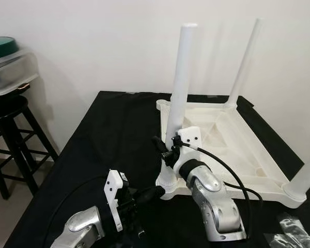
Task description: Building children table
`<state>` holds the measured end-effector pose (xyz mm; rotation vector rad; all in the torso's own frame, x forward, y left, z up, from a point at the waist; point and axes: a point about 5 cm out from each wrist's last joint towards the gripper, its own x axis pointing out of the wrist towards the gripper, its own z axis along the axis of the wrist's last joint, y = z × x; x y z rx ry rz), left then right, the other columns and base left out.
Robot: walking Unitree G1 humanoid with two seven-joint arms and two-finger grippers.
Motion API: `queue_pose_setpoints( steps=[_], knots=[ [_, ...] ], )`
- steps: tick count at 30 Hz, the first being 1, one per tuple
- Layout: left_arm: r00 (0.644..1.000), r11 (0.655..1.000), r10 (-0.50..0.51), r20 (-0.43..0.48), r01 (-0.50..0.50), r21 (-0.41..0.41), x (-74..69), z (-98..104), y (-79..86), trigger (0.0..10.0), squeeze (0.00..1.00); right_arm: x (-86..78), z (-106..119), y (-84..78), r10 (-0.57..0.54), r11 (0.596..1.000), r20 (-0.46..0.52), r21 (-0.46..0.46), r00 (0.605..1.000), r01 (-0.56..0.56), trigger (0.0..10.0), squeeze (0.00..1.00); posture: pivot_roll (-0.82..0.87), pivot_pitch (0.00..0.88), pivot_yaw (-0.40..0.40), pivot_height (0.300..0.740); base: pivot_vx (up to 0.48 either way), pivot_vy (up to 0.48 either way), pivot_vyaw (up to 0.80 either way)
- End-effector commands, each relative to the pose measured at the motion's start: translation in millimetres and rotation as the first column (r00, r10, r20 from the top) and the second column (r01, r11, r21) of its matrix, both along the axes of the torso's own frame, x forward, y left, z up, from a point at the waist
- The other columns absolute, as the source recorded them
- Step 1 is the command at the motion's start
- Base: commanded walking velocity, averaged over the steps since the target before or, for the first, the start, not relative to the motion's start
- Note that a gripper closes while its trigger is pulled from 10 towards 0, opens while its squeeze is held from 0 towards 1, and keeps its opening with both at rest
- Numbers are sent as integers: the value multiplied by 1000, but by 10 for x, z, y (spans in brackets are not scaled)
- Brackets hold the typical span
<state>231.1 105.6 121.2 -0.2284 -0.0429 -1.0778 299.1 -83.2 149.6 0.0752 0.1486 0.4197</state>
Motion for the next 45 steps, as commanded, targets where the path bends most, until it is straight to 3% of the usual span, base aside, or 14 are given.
queue_pose_setpoints(
  steps=[1,6,7,8,9,12,20,21,22,32,34,38,40,45],
  knots=[
    [1000,1000,-6,-10,6,10,9,-7,4,10000,0,59,3,-42,40,999,-28,39,999,-39,10000,1000,-28,0,-12,740,0,0,0],
    [1000,1000,-8,-10,8,8,27,-10,-15,10000,0,145,259,-70,460,884,102,36,882,-465,10000,1000,-29,0,-18,740,0,0,0],
    [1000,1000,-7,-9,7,8,33,-12,-21,10000,0,129,273,-88,562,826,111,-19,820,-564,10000,722,-21,0,-26,740,0,0,0],
    [1000,1000,-7,-9,7,8,33,-12,-21,10000,0,129,273,-88,562,826,111,-19,820,-564,10000,722,-21,0,-26,740,0,0,0],
    [1000,1000,-5,-7,5,8,38,-13,-25,10000,0,130,285,-116,651,758,102,-51,752,-650,10000,0,-19,0,-27,740,0,0,0],
    [1000,1000,0,-5,0,7,48,-20,-31,10000,0,245,325,-206,747,665,74,-68,661,-744,10000,0,-15,0,-30,740,0,0,0],
    [1000,1000,-2,-5,2,9,45,-33,-38,10000,0,432,333,-289,753,657,49,-34,656,-753,10000,0,-4,0,-34,740,0,0,0],
    [1000,1000,-3,-6,3,9,41,-35,-38,10000,0,450,306,-320,759,650,37,-9,650,-760,0,0,-2,0,-34,740,0,0,0],
    [1000,1000,-4,-6,4,10,36,-37,-37,10000,0,453,268,-361,769,639,23,11,639,-769,0,0,1,0,-31,740,0,0,0],
    [1000,1000,-10,-12,10,14,-23,-49,-8,10000,0,354,55,-610,750,662,-3,12,662,-749,0,0,7,0,-19,740,0,0,0],
    [1000,1000,-20,-16,20,17,-47,-42,5,10000,0,230,-56,-839,677,736,-20,-29,736,-677,0,0,-3,0,-9,740,0,0,0],
    [1000,1000,-23,-19,24,17,-54,-38,13,10000,0,138,-201,-808,595,801,-59,-48,802,-597,0,0,-8,0,-13,740,0,0,0],
    [1000,1000,-25,-19,25,18,-55,-27,26,10000,0,126,-439,-652,228,953,-137,-170,964,-250,0,0,-6,0,-18,740,0,0,0],
    [1000,1000,-24,-19,24,19,-50,-24,33,10000,0,-89,-432,-313,-57,994,-142,-100,988,43,0,0,-14,0,-4,740,0,0,0]
  ],
)
